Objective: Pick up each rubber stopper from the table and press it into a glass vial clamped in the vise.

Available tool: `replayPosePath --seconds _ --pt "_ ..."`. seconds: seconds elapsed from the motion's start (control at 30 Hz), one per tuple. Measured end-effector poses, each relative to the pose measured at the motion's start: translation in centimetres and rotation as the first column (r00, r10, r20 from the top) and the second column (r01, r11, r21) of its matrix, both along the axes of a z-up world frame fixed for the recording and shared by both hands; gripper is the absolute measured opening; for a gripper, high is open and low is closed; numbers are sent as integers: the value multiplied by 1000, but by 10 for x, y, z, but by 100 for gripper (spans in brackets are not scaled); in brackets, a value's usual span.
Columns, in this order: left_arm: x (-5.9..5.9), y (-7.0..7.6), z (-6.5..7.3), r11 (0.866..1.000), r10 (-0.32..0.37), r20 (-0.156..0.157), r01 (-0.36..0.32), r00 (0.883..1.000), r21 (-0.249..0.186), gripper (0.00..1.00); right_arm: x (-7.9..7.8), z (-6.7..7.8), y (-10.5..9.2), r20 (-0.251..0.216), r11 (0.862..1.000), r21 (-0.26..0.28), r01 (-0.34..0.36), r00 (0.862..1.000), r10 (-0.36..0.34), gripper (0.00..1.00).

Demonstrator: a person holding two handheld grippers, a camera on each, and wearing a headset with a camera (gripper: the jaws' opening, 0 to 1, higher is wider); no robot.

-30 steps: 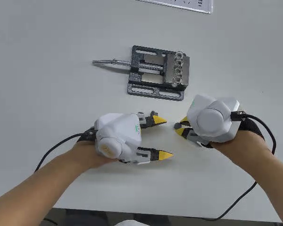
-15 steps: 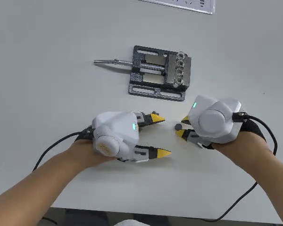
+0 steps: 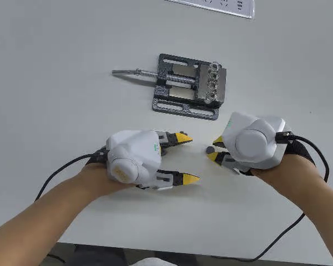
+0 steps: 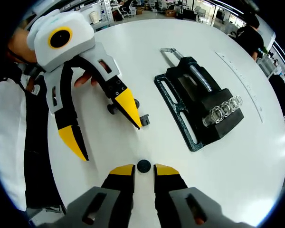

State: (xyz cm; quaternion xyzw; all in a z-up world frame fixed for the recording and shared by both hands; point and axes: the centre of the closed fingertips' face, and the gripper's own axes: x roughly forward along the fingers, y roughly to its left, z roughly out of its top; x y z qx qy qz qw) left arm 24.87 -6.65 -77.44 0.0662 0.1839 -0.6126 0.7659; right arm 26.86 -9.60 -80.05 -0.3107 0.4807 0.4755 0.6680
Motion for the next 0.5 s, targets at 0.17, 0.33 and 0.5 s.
replayPosePath --seconds 0.17,0.33,0.5 --pt "0 2 -1 1000 7 -1 -7 1000 -2 44 0 -1 2 -2 1000 -4 -20 1000 20 14" --pt "0 4 0 1000 13 -1 -13 1000 -2 44 0 -2 2 -5 999 -12 -32 999 31 13" --pt "0 5 -1 1000 14 0 -14 1000 -2 44 0 -3 1 -9 999 -18 -34 999 34 13"
